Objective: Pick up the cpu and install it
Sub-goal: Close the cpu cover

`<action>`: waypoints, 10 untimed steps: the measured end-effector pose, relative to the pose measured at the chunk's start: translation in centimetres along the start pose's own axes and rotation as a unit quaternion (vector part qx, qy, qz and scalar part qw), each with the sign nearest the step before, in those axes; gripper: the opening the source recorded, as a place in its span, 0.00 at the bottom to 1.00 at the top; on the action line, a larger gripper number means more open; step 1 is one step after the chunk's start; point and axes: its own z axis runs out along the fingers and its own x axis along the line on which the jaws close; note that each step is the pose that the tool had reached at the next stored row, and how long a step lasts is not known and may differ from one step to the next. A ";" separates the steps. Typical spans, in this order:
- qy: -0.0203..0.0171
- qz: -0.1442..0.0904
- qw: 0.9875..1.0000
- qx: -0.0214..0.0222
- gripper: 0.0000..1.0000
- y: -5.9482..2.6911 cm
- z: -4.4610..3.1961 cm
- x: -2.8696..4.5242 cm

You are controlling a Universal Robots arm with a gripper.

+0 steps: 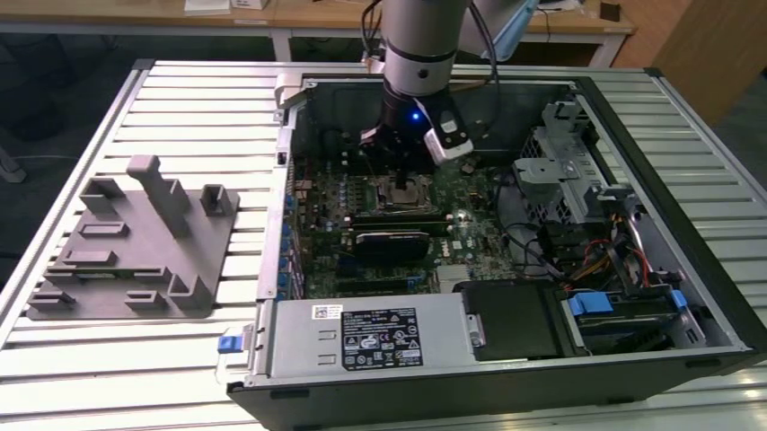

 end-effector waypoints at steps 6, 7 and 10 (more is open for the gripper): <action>-0.003 0.005 1.000 0.000 0.11 -0.10 0.52 0.98; -0.003 0.005 1.000 -0.001 0.11 -0.11 0.54 1.11; -0.004 0.005 1.000 -0.001 0.11 -0.17 0.63 1.56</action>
